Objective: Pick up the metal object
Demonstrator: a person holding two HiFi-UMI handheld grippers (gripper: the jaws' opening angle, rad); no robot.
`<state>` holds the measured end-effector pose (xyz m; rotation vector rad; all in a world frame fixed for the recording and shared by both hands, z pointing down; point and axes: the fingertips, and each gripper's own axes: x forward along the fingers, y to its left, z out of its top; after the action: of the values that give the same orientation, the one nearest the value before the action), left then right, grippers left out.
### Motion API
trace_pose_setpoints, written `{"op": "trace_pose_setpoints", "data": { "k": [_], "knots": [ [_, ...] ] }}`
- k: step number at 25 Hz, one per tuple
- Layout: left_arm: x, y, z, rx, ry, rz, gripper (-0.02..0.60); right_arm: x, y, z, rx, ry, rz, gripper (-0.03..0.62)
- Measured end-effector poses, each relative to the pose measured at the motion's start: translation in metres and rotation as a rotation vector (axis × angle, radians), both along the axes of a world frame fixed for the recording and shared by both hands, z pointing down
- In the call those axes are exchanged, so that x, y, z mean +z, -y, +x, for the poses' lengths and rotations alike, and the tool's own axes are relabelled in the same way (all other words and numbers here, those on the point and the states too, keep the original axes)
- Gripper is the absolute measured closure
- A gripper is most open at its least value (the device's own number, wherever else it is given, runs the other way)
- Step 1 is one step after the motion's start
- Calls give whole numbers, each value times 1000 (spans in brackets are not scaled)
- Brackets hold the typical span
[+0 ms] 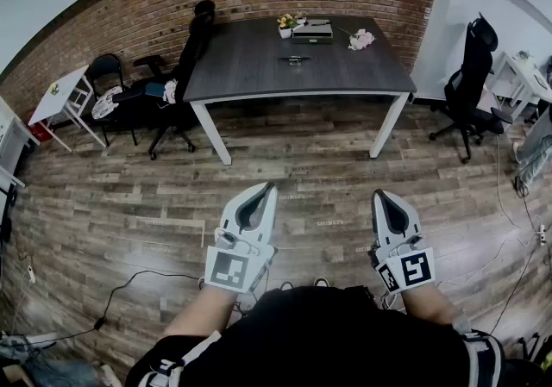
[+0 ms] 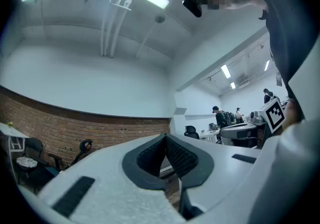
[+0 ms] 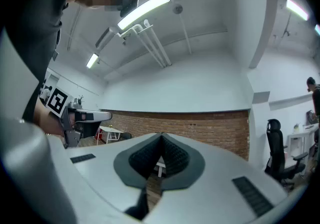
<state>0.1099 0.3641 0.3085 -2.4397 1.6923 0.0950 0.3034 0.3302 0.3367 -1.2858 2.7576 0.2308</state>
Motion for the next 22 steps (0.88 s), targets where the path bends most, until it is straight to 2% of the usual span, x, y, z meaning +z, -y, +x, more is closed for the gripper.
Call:
{"op": "trace_pose_setpoints", "data": {
  "k": [10,16,22],
  "knots": [
    [5,1,-21,-2,12,18,572,3,2,-19,7,-5,-12,600],
    [11,5,-34,-4,5,2,572,12,9,-32,4,-18,-30,599],
    [15,4,-69,-17,-18,-16,572,15,16,-68,-24,-28,-30,599]
  ]
}}
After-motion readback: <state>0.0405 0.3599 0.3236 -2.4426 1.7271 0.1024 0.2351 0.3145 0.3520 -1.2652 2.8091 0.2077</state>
